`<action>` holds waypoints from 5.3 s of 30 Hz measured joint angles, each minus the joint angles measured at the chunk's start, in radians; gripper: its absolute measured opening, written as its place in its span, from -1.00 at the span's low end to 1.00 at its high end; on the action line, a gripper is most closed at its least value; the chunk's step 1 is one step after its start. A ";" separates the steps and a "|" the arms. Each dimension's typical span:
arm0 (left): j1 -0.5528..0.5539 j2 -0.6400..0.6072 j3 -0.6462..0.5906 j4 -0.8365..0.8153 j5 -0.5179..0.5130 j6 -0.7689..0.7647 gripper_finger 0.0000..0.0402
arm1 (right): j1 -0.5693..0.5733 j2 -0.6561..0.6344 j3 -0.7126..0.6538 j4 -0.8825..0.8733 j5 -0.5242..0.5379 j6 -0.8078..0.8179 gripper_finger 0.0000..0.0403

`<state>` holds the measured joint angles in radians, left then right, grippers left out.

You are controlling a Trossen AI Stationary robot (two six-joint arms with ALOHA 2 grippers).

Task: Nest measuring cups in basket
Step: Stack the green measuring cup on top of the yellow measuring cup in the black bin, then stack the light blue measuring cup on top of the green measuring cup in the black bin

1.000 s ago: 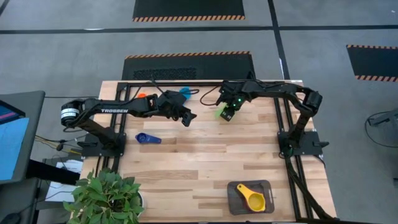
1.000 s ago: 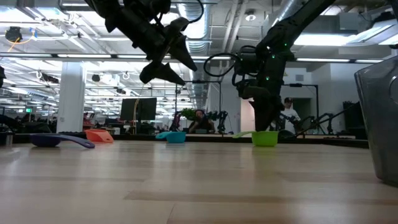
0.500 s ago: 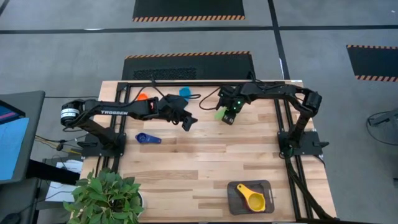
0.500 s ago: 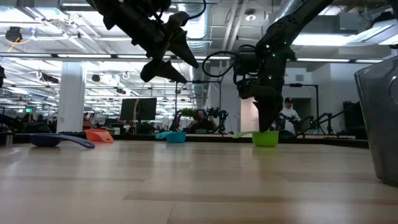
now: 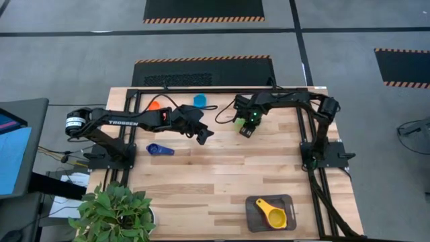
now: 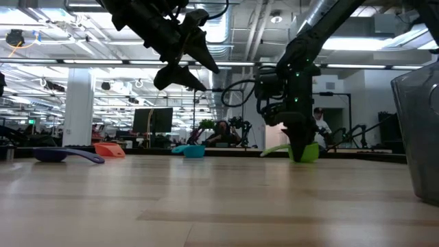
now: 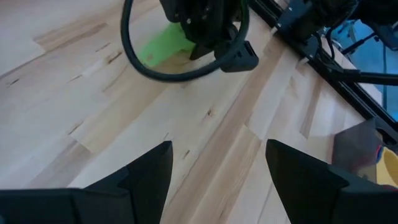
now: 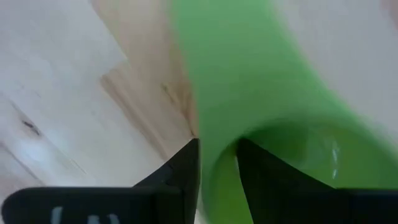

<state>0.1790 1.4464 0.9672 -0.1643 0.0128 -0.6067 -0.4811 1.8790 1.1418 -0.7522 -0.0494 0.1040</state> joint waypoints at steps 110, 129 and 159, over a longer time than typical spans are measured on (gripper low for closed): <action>0.005 0.000 0.000 -0.334 -0.040 0.166 0.23 | 0.623 -0.454 0.115 -0.071 0.884 1.086 -0.55; 0.289 0.151 0.050 -0.059 -0.044 0.223 0.23 | 0.033 -0.426 0.115 0.421 0.020 0.450 -0.54; 0.320 0.774 0.867 -0.787 -0.293 0.176 0.23 | -0.019 -0.426 0.115 0.229 -0.267 0.132 -0.54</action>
<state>0.4989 2.2208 1.8347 -0.9516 -0.2805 -0.4308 -0.5003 1.4528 1.2564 -0.5236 -0.3161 0.2360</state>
